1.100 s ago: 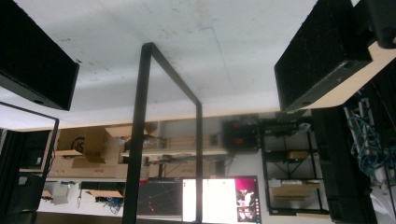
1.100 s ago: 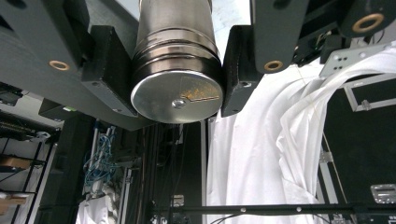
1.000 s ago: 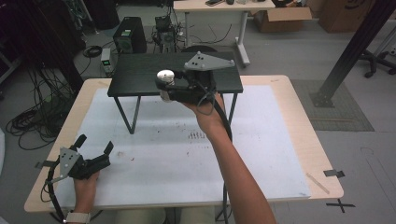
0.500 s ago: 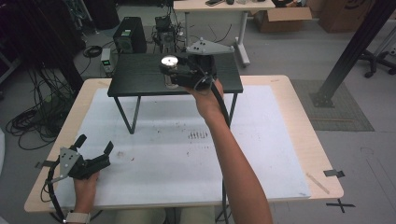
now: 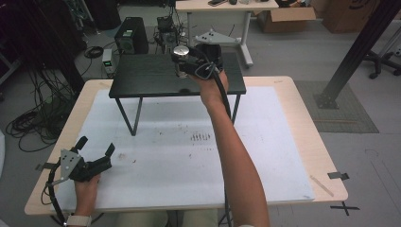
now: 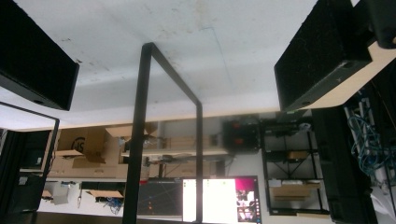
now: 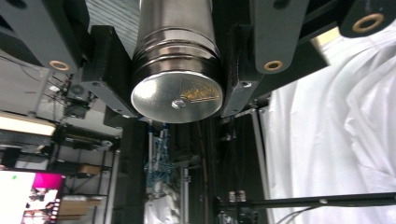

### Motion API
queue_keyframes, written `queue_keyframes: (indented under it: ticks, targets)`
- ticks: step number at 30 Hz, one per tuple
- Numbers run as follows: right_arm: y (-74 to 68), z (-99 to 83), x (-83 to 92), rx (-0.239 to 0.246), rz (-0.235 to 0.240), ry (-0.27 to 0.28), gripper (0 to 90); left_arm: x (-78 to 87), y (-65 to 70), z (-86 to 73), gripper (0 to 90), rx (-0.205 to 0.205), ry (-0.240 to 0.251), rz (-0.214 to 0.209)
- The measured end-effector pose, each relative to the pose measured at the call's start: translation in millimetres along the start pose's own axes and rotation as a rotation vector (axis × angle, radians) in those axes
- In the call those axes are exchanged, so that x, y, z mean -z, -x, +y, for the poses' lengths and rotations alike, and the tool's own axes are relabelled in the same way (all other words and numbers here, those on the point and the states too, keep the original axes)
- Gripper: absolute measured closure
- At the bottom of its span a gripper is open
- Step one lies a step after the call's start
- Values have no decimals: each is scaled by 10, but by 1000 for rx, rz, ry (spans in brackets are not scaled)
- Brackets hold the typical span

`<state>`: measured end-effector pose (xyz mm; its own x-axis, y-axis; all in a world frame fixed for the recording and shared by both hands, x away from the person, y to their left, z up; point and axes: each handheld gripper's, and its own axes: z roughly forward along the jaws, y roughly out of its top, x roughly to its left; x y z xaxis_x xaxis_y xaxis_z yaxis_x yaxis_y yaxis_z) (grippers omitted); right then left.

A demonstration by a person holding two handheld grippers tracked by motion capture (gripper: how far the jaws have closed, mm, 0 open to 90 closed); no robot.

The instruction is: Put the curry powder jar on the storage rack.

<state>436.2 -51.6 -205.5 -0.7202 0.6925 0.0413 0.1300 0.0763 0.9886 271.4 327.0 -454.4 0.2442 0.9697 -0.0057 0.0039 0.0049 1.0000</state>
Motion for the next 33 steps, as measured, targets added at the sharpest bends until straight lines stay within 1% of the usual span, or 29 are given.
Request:
queue_keyframes:
  ticks: [6, 10, 14, 17, 20, 25, 29, 33]
  targets:
    - [117, -62, -98, -20, -61, -24, 486, 0, 0, -1, 3, 0, 1, 0]
    - [163, -91, -157, -33, -93, -32, 486, 3, -2, 0, 3, 1, 2, 0]
    - [214, -137, -224, -52, -94, -64, 486, 2, -1, -1, 3, 2, 3, -1]
    - [244, -161, -247, -64, -101, -71, 486, 2, 0, -1, 3, 2, 3, -1]
    - [261, -168, -259, -65, -107, -74, 486, 1, 1, -1, 2, 1, 2, -1]
    - [279, -198, -282, -68, -106, -97, 486, 3, 0, -1, 3, 1, 3, -1]
    - [299, -220, -279, -80, -100, -93, 485, 3, 0, -1, 2, 1, 3, -1]
    - [301, -222, -272, -77, -97, -94, 484, 3, 0, -1, 2, 0, 3, -1]
